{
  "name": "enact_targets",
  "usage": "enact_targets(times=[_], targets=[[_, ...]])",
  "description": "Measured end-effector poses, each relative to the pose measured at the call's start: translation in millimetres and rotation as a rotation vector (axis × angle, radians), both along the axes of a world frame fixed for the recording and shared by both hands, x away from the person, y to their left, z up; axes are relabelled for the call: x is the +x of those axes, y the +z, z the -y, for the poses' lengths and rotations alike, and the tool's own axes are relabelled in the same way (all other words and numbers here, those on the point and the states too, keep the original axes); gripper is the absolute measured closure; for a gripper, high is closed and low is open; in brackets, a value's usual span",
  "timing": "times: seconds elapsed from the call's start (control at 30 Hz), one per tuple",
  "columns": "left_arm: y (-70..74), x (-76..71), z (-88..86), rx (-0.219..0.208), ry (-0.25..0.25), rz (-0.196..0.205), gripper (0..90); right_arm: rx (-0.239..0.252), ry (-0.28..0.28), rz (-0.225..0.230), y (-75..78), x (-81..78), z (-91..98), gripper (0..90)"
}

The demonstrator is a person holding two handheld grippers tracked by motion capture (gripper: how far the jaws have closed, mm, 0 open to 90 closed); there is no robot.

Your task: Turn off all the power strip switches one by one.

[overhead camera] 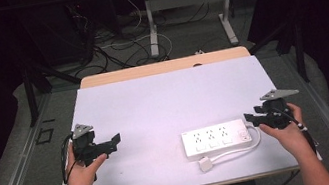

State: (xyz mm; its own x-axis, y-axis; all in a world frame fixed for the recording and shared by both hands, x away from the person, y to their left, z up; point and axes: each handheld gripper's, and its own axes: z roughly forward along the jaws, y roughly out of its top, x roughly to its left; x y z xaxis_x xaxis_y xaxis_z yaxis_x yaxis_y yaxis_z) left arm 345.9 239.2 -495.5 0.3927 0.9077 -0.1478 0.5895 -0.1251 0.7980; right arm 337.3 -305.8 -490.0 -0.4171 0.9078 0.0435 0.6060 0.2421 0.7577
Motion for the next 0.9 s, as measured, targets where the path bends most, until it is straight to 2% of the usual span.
enact_targets(times=[0.27, 0.47, 0.57, 0.7, 0.9], targets=[[0.1, -0.2, 0.3, 0.003, -0.001, 0.001, 1.0, 0.002, 0.064, -0.045, -3.3, -2.6, -14.4, 75.9], [0.9, -0.6, 1.2, 0.003, -0.004, -0.001, 1.1, -0.007, 0.077, -0.074, -5.0, -6.4, -22.3, 88.9], [1.1, -0.4, 1.5, 0.002, -0.005, -0.002, 1.2, -0.02, 0.089, -0.093, -7.1, -9.6, -25.6, 90.0], [2.0, -1.0, 0.6, -0.002, -0.003, 0.001, 1.2, -0.006, 0.088, -0.102, -11.7, -14.4, -22.6, 90.0], [2.2, -0.7, -0.1, -0.004, -0.003, -0.002, 1.3, -0.012, 0.088, -0.117, -18.9, -15.7, -19.2, 90.0]])
